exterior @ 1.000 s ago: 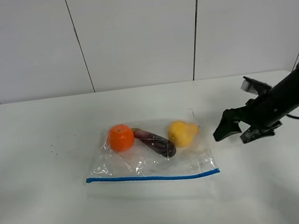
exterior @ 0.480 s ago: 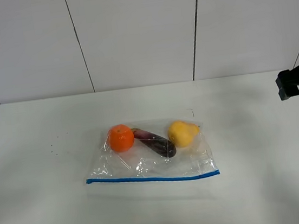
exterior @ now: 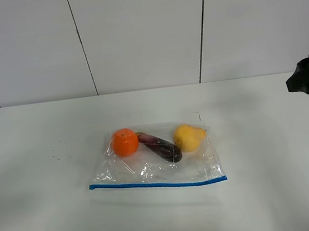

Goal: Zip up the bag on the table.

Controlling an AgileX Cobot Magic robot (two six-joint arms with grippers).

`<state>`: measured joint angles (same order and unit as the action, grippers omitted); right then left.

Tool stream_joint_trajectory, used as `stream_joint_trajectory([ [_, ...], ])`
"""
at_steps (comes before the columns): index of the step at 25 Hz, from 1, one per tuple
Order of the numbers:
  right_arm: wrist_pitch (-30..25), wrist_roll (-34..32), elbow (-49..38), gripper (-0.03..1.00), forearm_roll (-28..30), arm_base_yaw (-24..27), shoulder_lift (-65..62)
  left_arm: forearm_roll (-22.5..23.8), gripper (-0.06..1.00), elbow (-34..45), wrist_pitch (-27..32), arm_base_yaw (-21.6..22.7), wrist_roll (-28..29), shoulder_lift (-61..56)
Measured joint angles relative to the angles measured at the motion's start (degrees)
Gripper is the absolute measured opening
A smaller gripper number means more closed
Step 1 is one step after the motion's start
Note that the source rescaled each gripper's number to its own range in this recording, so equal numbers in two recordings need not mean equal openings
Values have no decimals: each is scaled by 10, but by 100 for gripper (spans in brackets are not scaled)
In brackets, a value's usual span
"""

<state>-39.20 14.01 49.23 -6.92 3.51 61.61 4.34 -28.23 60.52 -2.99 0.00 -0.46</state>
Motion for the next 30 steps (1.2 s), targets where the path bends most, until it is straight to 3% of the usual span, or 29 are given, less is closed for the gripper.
stream_joint_trajectory([
  [11,11,20,-133,100,-4,0,-285,0,100,0,0,0,0,0],
  [19,-97,9,-144,100,3,0,-485,0,100,0,0,0,0,0],
  [24,-124,-26,-144,100,15,0,-591,0,100,0,0,0,0,0],
  [30,-180,-61,-144,100,28,0,-619,0,100,0,0,0,0,0],
])
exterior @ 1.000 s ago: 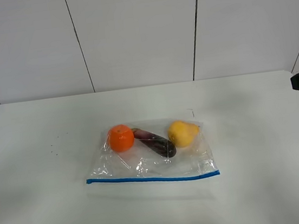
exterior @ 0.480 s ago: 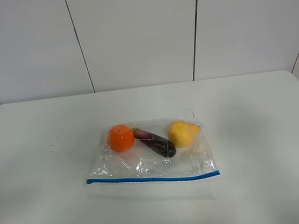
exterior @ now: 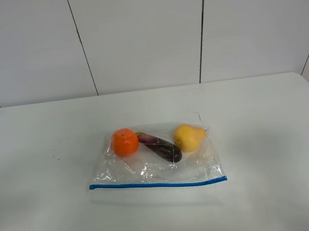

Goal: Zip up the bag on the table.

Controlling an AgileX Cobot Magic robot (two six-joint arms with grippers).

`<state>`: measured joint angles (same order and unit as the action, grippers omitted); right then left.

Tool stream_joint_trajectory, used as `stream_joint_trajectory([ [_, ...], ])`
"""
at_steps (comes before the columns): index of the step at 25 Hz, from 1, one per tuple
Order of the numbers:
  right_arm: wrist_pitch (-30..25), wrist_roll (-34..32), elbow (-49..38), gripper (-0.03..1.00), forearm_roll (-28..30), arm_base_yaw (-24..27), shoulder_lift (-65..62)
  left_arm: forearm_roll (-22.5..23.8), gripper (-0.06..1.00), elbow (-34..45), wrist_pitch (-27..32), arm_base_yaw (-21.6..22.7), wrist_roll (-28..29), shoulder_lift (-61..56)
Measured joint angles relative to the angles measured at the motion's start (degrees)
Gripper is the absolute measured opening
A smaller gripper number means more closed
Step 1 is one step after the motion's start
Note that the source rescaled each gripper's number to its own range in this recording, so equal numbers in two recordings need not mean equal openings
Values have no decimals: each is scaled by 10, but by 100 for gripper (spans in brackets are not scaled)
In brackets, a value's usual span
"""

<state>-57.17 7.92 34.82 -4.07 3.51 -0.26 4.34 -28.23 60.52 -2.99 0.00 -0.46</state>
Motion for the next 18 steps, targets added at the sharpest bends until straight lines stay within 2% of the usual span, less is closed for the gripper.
stream_joint_trajectory([
  [9,1,-6,-1,100,-5,0,0,0,100,0,0,0,0,0],
  [18,0,-19,-51,100,-11,0,0,0,100,0,0,0,0,0],
])
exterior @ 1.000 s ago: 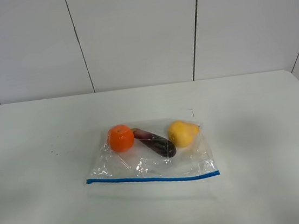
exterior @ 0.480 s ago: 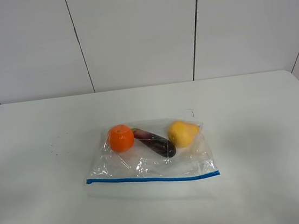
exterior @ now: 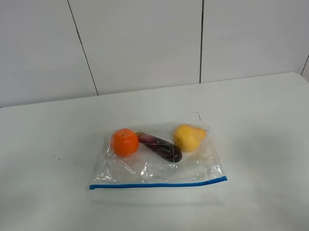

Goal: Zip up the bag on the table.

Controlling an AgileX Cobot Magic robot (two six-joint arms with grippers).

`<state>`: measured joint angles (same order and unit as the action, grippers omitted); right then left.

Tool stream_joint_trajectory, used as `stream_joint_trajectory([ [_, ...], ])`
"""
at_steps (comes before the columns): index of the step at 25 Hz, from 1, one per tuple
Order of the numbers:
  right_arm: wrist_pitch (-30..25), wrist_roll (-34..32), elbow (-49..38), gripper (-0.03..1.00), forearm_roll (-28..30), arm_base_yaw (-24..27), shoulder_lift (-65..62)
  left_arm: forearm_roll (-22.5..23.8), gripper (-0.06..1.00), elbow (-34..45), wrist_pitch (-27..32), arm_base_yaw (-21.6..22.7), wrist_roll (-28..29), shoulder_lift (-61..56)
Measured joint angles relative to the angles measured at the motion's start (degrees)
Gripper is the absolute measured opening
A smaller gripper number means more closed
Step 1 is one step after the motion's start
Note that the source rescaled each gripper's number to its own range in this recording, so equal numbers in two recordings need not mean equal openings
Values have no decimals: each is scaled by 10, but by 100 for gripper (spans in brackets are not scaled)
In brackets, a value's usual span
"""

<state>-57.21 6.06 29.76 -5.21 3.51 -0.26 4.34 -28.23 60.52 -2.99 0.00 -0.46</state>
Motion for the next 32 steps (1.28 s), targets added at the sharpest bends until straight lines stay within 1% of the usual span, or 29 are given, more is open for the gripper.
stream_joint_trajectory([
  [6,-15,0,-9,100,-4,0,0,0,100,0,0,0,0,0],
  [11,-15,-1,-9,100,-4,0,0,0,100,0,0,0,0,0],
  [16,-15,-18,-9,100,4,0,0,0,100,0,0,0,0,0],
  [32,-15,-20,-9,100,4,0,0,0,100,0,0,0,0,0],
])
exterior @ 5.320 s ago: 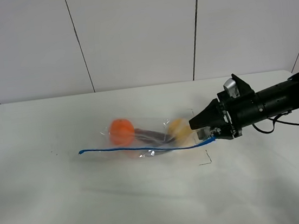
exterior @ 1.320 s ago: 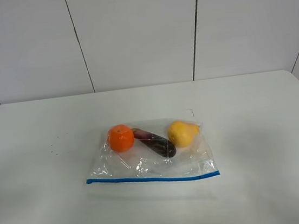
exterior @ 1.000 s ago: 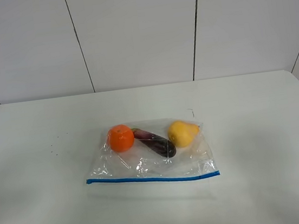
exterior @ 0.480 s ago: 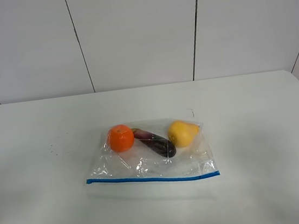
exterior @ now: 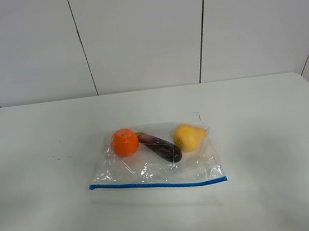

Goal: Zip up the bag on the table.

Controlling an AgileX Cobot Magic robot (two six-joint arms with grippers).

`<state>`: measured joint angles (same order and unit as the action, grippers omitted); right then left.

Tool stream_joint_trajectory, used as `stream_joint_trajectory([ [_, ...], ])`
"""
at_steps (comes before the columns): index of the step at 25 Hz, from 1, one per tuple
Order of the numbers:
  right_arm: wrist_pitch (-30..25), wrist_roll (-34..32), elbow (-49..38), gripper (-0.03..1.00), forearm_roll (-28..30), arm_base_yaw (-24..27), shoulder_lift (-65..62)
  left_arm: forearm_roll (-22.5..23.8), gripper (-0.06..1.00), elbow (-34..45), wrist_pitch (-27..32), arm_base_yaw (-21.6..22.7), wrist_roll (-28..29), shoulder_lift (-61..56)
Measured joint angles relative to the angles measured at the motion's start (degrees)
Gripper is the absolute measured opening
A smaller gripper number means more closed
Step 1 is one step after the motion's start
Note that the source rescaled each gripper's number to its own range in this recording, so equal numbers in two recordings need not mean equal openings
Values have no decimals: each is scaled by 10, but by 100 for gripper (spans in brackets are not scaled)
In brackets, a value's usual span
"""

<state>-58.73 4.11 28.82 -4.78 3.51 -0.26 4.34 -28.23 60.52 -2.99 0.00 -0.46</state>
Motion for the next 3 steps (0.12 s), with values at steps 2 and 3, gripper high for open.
stream_joint_trajectory([
  [2,0,0,0,100,0,0,0,0,100,0,0,0,0,0],
  [3,0,0,0,100,0,0,0,0,100,0,0,0,0,0],
])
